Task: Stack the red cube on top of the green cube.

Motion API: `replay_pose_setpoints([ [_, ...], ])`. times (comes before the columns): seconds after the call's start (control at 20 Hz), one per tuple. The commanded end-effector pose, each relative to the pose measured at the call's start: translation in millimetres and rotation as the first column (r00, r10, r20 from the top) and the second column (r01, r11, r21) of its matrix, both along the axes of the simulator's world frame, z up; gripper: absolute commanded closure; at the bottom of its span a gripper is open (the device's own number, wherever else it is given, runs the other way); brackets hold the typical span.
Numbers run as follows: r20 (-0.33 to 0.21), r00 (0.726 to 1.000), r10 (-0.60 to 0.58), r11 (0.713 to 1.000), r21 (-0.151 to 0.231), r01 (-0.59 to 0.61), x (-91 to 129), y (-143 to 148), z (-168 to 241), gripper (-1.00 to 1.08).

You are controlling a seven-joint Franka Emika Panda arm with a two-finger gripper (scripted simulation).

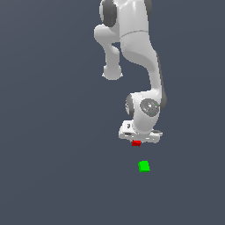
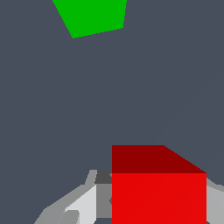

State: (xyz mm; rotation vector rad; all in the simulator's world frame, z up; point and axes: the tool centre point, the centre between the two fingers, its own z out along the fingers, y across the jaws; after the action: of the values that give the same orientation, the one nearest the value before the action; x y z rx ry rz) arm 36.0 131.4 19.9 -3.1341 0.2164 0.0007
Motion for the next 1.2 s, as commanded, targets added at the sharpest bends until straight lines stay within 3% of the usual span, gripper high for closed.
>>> replay_pose_setpoints([
  [0.0, 0.0, 1.0, 0.0, 1.0, 0.0, 0.0, 0, 0, 1, 1.08],
  [0.3, 0.0, 1.0, 0.0, 1.0, 0.0, 0.0, -1, 0, 20, 1.08],
  [0.8, 0.0, 1.0, 0.0, 1.0, 0.0, 0.0, -1, -1, 84, 1.08],
  [1.15, 0.0, 1.0, 0.0, 1.0, 0.0, 0.0, 0, 0, 100, 1.08],
])
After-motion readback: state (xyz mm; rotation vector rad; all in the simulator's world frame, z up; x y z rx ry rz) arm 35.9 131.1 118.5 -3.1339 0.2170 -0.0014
